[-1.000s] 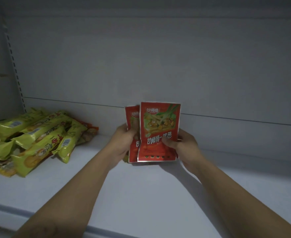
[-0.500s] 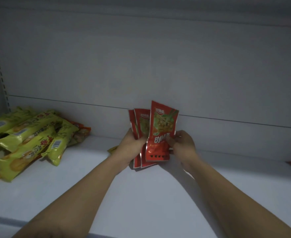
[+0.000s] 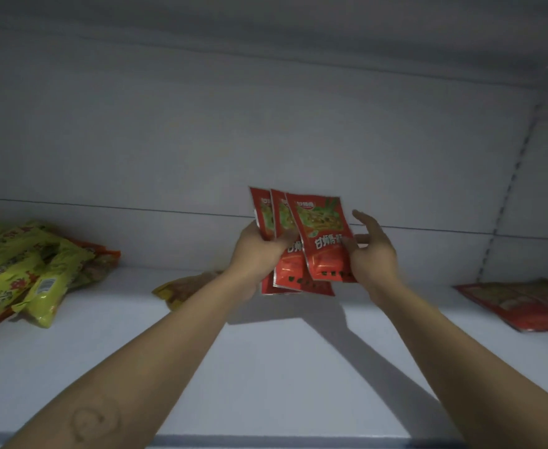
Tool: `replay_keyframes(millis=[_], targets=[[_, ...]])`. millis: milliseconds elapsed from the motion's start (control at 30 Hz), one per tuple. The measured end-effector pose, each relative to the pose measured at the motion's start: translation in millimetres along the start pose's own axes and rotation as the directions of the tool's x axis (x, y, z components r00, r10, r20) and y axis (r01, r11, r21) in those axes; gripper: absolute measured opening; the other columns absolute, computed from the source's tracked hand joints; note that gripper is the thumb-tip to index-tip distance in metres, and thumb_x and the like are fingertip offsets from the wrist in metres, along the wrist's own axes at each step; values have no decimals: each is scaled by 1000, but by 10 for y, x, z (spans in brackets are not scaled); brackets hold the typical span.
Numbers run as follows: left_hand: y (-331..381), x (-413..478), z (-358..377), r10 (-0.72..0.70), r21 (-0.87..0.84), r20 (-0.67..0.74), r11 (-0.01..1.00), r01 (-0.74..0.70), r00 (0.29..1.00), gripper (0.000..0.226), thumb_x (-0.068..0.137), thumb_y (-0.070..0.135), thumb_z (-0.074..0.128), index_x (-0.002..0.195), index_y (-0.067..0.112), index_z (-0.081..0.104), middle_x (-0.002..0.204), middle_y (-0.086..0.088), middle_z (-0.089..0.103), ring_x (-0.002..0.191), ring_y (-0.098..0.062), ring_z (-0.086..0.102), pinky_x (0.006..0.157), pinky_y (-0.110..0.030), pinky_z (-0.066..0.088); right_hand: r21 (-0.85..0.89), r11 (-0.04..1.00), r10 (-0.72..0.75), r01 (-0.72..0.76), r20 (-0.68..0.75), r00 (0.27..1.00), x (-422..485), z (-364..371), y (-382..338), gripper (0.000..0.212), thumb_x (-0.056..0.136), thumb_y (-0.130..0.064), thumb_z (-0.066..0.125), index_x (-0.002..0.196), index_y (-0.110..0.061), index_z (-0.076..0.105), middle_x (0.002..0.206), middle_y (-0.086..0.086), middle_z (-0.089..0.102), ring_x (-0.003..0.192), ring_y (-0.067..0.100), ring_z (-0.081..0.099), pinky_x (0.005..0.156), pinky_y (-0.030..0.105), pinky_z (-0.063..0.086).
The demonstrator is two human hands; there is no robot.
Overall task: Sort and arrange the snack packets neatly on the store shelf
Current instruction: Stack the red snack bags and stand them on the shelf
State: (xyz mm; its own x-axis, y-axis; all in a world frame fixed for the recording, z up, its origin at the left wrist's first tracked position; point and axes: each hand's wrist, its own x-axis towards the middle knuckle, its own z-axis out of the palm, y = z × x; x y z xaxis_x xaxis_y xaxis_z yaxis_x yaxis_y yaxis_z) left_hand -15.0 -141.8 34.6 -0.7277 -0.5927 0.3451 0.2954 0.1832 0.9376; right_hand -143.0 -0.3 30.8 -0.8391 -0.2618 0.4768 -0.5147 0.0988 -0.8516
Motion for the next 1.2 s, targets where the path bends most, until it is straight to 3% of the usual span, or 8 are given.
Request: replay_keyframes(millis=[100,200,367,567,700,833,1033,1200], targets=[[73,-55,534,28,-35,76,999,-26,997,23,78,25,84,97,24,71,97,4,77,88,-15,74,85,-37,59,-36,997,-76,74,-70,995,-52,-332,-23,19,97,-19,57,102,-35,65,102,0,67,92,22,67,71,27,54],[52,-127,945,17,-62,94,998,-11,995,22,77,20,84,95,23,72,91,4,77,82,-14,75,81,-36,59,-7,1000,-20,21,50,999,-134,-763,69,18,96,-37,60,113,-34,67,112,-3,68,101,17,67,81,30,55],[12,-273,1554,-6,-99,143,995,20,990,27,79,18,83,103,20,70,95,1,77,83,-19,75,82,-41,60,-37,991,134,-130,195,972,-306,-1549,269,55,89,-47,67,141,-39,50,108,-12,70,73,-7,68,51,12,48],[-55,-489,2295,-98,-92,204,989,119,974,29,80,23,82,104,18,67,93,2,76,74,-16,75,67,-33,59,98,978,181,-184,43,983,-368,-2370,500,63,84,-20,77,140,-29,50,116,3,69,87,10,73,62,21,57],[-133,-626,2660,-161,-71,167,982,175,973,21,83,24,80,98,20,66,90,1,76,75,-19,75,72,-36,59,-181,972,131,-147,-97,987,-314,-2961,716,63,81,-19,80,137,-27,53,116,2,64,96,17,68,79,37,61],[-192,-738,2856,-203,-44,113,977,209,973,19,86,28,77,98,21,64,86,2,75,71,-18,74,66,-32,57,-551,815,173,-179,-64,983,-222,-3482,981,57,87,-27,75,139,-30,53,132,13,50,110,31,60,95,47,53],[-233,-918,3073,-219,-38,93,974,223,971,21,86,32,75,102,23,64,87,2,76,68,-17,75,67,-35,59,-959,269,148,-93,-55,988,-232,-3780,1290,41,96,-41,49,137,-36,53,152,15,32,138,36,30,115,51,21],[-274,-1060,3239,-258,-71,102,962,265,961,19,87,32,74,100,25,64,77,4,77,68,-21,75,70,-41,60,-923,355,90,148,192,977,-439,-3687,1452,53,94,-67,33,138,-43,47,163,4,18,151,25,8,114,60,-10]])
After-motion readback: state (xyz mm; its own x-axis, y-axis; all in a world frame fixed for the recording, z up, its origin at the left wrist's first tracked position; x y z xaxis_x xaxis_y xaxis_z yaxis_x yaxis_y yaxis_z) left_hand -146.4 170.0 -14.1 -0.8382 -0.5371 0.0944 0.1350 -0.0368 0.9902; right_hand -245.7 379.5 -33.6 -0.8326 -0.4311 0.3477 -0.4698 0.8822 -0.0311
